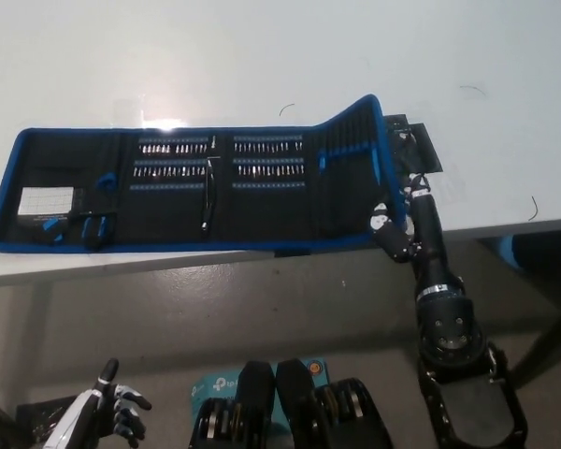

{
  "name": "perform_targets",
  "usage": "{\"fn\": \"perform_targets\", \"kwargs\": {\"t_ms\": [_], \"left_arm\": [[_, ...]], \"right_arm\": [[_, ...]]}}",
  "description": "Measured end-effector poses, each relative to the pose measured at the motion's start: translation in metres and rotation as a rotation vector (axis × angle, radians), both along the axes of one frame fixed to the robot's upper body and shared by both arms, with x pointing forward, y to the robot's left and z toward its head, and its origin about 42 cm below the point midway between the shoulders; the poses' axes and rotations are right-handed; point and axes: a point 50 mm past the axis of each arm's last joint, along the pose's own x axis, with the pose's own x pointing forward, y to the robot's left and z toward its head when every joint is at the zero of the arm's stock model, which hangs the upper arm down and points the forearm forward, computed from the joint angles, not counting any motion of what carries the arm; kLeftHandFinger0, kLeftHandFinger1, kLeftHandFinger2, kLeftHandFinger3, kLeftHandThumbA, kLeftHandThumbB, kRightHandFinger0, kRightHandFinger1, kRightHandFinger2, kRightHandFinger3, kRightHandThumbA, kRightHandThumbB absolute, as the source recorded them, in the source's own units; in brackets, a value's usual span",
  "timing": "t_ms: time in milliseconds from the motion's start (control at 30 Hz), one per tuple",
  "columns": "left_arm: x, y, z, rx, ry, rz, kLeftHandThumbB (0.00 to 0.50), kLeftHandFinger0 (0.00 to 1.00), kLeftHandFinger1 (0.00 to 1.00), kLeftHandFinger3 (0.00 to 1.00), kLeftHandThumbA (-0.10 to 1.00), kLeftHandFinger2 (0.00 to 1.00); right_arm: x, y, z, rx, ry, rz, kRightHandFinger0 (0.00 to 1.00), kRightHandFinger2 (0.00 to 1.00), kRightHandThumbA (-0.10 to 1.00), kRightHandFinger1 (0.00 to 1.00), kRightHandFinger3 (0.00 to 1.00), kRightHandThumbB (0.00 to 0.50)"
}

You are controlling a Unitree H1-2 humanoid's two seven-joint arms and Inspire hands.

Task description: The robot uses its right hand to lift an edge of the toolkit kept in middle of the desk and make one fold in it

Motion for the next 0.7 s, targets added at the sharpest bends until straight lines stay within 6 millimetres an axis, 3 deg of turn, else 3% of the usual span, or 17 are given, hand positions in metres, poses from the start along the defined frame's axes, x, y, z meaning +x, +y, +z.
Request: {"fn": "perform_targets", "kwargs": {"t_ms": [67, 100, 233, 333, 533, 600, 700], "left_arm": [[-0.001, 0.0, -0.001, -0.001, 0.004, 0.001, 0.5, 0.48, 0.34, 0.37, 1.0, 0.3], [-0.001, 0.0, -0.001, -0.001, 0.005, 0.001, 0.5, 0.46, 0.34, 0.38, 1.0, 0.3], [-0.002, 0.0, -0.001, -0.002, 0.006, 0.001, 0.5, 0.42, 0.33, 0.36, 1.0, 0.3], [-0.002, 0.0, -0.002, -0.002, 0.007, 0.0, 0.5, 0.42, 0.35, 0.38, 1.0, 0.33], [-0.002, -0.001, -0.001, -0.002, 0.008, -0.001, 0.5, 0.44, 0.35, 0.4, 1.0, 0.33], [-0.002, -0.001, -0.001, -0.002, 0.009, -0.001, 0.5, 0.46, 0.37, 0.41, 1.0, 0.36], [-0.001, -0.001, -0.001, -0.001, 0.007, -0.003, 0.5, 0.45, 0.37, 0.39, 1.0, 0.33]], "right_arm": [[0.002, 0.002, 0.004, 0.002, -0.031, 0.007, 0.0, 0.15, -0.1, 0.0, 0.22, 0.0], [0.003, 0.002, 0.008, -0.002, -0.05, 0.011, 0.0, 0.24, -0.1, 0.06, 0.18, 0.0], [0.008, 0.005, 0.02, -0.033, -0.11, 0.029, 0.0, 0.24, -0.1, 0.07, 0.18, 0.011], [0.011, 0.006, 0.025, -0.05, -0.135, 0.039, 0.0, 0.19, -0.1, 0.01, 0.18, 0.033], [0.014, 0.006, 0.031, -0.108, -0.167, 0.061, 0.0, 0.14, -0.1, 0.0, 0.18, 0.022], [0.016, 0.008, 0.036, -0.15, -0.186, 0.077, 0.0, 0.16, -0.1, 0.0, 0.18, 0.0], [0.021, 0.012, 0.048, -0.256, -0.229, 0.128, 0.0, 0.22, -0.1, 0.02, 0.19, 0.011]]}}
